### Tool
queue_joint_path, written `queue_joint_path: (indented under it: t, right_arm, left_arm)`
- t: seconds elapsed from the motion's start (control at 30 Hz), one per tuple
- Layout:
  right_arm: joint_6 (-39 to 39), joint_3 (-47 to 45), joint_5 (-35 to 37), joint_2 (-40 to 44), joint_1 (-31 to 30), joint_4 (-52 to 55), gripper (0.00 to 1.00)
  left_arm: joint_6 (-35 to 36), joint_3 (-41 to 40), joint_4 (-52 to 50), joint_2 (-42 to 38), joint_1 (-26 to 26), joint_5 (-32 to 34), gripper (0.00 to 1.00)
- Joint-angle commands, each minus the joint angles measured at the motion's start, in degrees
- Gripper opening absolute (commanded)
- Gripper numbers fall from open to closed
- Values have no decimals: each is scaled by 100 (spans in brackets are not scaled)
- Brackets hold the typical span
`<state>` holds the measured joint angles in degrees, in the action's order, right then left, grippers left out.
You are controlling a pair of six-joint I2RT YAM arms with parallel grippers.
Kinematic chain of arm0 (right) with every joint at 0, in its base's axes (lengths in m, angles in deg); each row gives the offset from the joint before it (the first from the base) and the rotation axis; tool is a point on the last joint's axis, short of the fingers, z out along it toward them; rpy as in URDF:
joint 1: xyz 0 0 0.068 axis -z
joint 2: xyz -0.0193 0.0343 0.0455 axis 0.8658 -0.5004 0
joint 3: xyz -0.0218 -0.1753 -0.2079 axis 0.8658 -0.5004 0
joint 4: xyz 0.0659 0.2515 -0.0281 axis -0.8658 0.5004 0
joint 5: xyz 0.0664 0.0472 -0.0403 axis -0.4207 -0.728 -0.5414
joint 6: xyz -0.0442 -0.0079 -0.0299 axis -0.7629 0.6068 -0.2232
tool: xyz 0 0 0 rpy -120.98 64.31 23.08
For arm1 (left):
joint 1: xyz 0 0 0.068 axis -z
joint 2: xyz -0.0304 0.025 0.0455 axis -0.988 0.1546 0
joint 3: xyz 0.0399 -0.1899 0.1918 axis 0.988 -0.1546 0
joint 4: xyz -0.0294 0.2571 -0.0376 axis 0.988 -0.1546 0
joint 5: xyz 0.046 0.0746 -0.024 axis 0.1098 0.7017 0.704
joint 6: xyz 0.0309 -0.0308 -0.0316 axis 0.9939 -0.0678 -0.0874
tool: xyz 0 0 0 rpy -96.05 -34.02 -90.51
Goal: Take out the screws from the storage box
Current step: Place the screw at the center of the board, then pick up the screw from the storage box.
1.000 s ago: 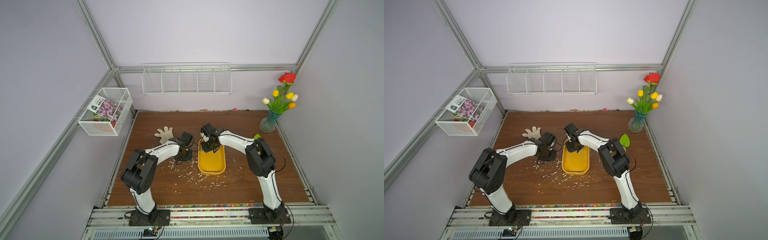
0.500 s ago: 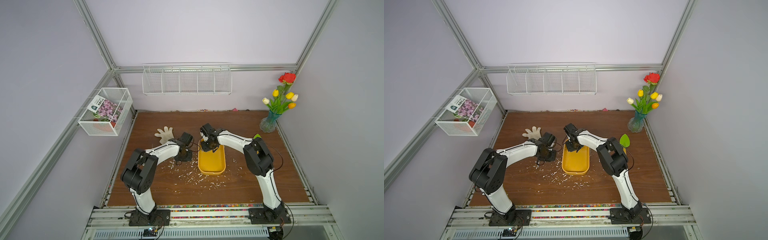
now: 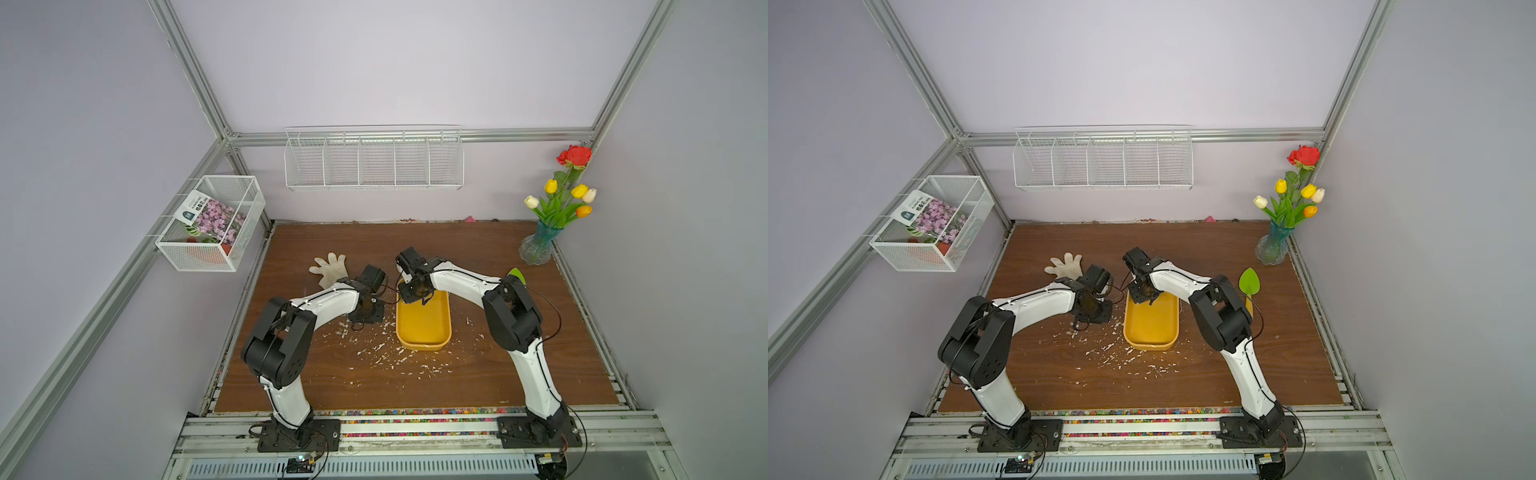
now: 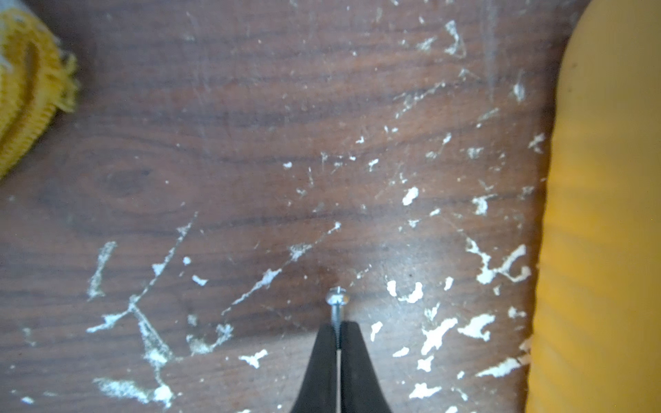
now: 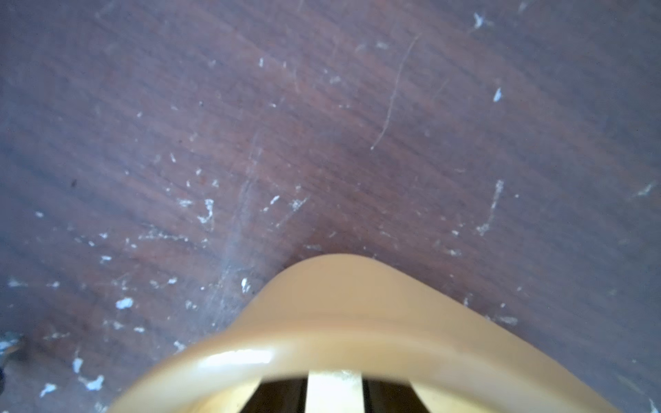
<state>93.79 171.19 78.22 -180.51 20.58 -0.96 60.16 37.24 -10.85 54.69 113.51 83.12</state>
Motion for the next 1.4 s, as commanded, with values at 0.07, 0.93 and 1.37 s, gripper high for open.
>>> queue_joint_path:
  t: [0.07, 0.93, 1.37]
  right_arm:
    - [-105, -107, 180, -311, -40, 552, 27]
    - [-62, -308, -68, 65, 19, 534, 0]
    - [223, -1114, -217, 1770, 210, 376, 0]
  left_arm:
    - [-49, -78, 27, 38, -15, 66, 13]
    - [-118, -55, -97, -151, -15, 307, 29]
    - [-27, 1254, -693, -336, -15, 342, 52]
